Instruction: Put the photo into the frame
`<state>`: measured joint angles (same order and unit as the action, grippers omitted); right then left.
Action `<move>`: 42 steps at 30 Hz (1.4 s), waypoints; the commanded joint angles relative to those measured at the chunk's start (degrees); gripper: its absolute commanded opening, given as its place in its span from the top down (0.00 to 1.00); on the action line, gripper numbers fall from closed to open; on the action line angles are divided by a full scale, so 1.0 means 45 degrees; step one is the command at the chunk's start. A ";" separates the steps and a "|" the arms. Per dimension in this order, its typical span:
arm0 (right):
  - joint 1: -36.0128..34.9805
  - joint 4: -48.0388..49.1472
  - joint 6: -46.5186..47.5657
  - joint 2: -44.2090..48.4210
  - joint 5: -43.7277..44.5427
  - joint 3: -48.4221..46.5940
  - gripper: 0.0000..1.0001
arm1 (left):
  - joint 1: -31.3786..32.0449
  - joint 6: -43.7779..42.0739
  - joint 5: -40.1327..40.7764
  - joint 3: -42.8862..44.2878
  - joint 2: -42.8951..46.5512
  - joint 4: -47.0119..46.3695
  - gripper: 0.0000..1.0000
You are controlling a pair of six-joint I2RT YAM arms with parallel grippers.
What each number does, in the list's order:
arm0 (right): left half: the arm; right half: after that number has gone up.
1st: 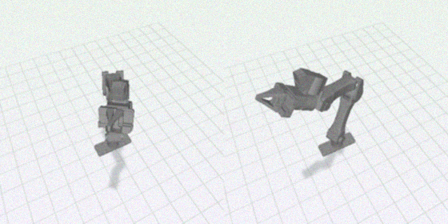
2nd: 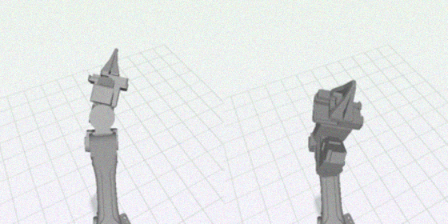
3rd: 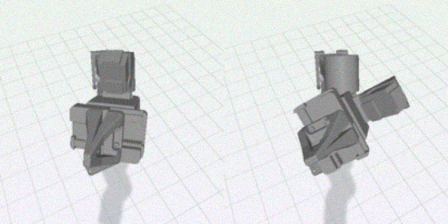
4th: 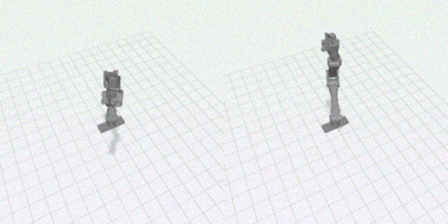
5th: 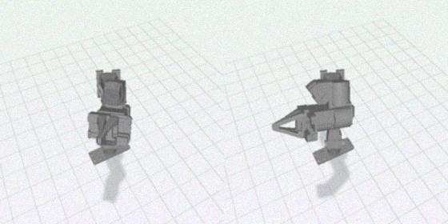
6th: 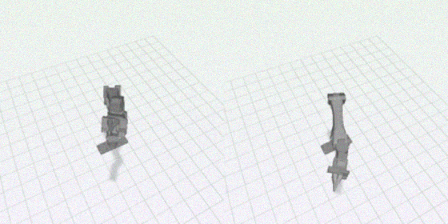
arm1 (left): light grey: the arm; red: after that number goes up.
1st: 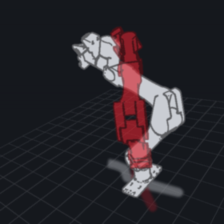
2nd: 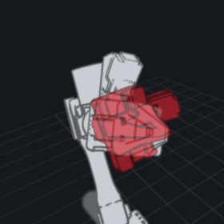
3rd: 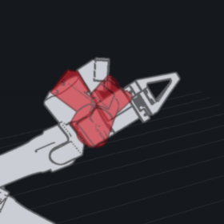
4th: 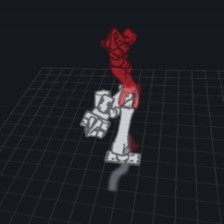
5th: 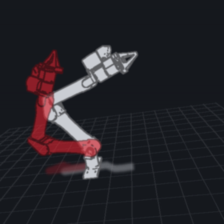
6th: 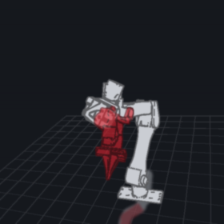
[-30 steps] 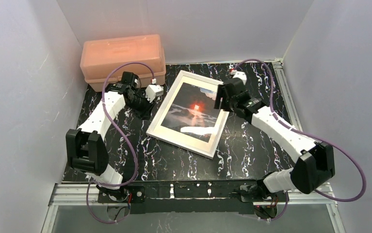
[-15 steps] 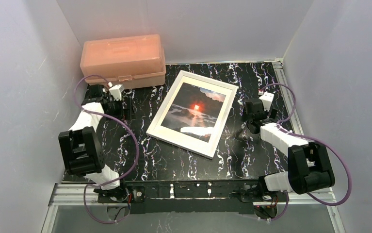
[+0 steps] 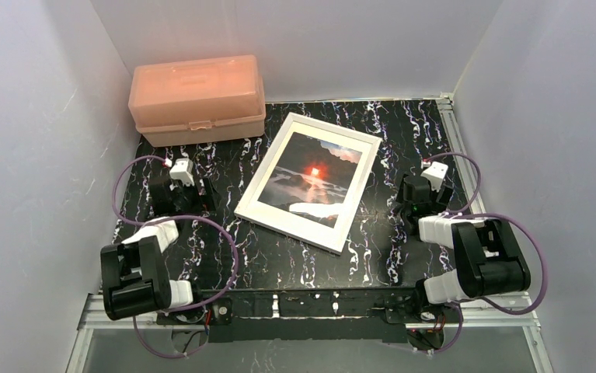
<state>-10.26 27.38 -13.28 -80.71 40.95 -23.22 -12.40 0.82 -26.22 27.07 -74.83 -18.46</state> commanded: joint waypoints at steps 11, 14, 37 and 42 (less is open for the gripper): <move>0.0467 0.5121 0.2175 -0.0611 -0.0390 0.0736 0.01 | 0.0002 0.1594 0.0885 -0.0727 -0.1391 -0.5350 0.02; 0.0495 0.5212 0.1733 -0.0451 -0.0102 0.0786 0.01 | 0.0020 0.1587 0.1284 -0.0824 -0.1702 -0.6073 0.02; 0.0486 0.9336 0.3048 -0.2577 -0.2630 0.1868 0.01 | 0.1975 -0.0319 0.2995 -0.2305 -0.2256 -0.8965 0.02; 0.0502 0.9274 0.3048 -0.2573 -0.2599 0.1840 0.01 | 0.1976 -0.0319 0.3033 -0.2252 -0.2332 -0.8946 0.02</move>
<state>-8.05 67.26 0.60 -92.92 29.36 -14.79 -3.40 0.14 -13.67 16.08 -85.82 -57.82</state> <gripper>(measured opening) 0.985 0.983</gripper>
